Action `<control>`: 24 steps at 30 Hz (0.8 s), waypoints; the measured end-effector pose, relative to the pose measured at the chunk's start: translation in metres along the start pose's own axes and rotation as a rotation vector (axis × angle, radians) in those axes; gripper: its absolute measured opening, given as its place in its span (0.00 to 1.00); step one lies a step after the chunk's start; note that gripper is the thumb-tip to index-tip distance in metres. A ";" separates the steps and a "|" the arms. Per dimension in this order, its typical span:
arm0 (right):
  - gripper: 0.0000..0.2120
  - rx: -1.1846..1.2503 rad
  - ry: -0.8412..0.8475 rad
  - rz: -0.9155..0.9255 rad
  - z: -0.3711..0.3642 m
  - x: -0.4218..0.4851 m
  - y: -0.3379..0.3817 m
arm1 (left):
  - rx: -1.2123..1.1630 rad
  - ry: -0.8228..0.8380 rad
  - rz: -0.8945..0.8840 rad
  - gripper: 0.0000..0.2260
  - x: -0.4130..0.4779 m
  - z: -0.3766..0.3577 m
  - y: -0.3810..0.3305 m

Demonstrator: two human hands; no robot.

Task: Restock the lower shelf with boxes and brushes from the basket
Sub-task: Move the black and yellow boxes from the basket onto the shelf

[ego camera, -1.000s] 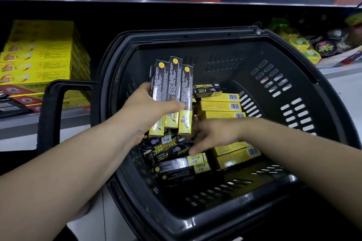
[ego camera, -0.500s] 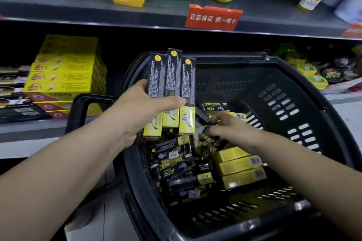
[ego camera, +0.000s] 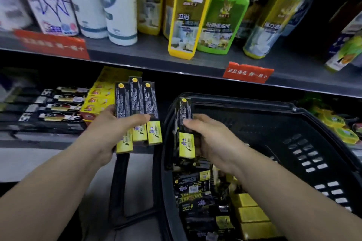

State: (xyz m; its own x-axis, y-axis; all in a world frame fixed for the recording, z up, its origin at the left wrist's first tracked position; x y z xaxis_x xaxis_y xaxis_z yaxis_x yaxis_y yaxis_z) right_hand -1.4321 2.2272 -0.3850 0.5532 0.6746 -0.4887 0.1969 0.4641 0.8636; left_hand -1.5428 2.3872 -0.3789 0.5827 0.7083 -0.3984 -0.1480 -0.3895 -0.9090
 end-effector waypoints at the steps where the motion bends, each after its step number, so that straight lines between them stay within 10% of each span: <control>1: 0.23 -0.007 0.014 0.017 -0.002 0.003 0.007 | -0.029 -0.007 0.028 0.26 0.001 0.000 0.004; 16: 0.11 -0.363 -0.166 0.056 0.060 0.031 0.045 | -0.190 0.177 0.271 0.42 -0.003 -0.042 0.047; 24: 0.11 -0.367 -0.174 0.042 0.070 0.071 0.062 | -0.161 0.082 0.219 0.20 0.013 -0.012 0.047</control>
State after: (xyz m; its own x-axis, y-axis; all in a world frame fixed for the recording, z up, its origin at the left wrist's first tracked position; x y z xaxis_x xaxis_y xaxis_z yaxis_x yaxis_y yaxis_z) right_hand -1.3236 2.2637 -0.3573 0.6897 0.6048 -0.3981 -0.1133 0.6332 0.7657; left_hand -1.5324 2.3710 -0.4249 0.6145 0.5493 -0.5663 -0.1526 -0.6215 -0.7684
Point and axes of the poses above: each hand's wrist, its own x-axis towards the middle knuckle, its own z-axis out of the back of the hand, y = z × x, the point moved 9 cm from there along x, towards the middle knuckle, and after that the axes turned 12 degrees about -x, right-handed, at the moved point
